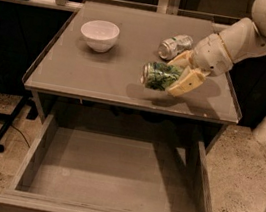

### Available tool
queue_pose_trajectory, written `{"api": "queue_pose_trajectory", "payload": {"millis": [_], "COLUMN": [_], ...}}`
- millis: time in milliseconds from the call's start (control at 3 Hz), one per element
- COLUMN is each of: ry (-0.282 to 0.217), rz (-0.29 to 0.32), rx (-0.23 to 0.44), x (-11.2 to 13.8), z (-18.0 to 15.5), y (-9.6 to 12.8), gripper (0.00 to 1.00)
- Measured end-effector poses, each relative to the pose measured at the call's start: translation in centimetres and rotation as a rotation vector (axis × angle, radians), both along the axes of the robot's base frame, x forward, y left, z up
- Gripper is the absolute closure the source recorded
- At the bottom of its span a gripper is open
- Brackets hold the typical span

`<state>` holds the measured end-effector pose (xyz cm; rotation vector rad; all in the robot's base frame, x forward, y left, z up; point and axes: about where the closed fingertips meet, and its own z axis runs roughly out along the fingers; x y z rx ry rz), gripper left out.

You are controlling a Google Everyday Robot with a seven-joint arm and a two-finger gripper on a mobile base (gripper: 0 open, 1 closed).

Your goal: Place green can into top drawer

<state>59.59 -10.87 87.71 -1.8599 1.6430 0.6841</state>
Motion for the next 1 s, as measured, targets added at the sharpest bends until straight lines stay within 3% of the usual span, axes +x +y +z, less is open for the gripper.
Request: {"api": "queue_pose_trajectory", "payload": {"millis": [333, 1000], "ry": [0.016, 0.009], "rz": [-0.031, -0.039], "rx": [0.033, 0.027], "x": [-5.6, -6.8], "z": [0.5, 0.4], "y": [-1.2, -0.5], "gripper": [1.0, 1.0]}}
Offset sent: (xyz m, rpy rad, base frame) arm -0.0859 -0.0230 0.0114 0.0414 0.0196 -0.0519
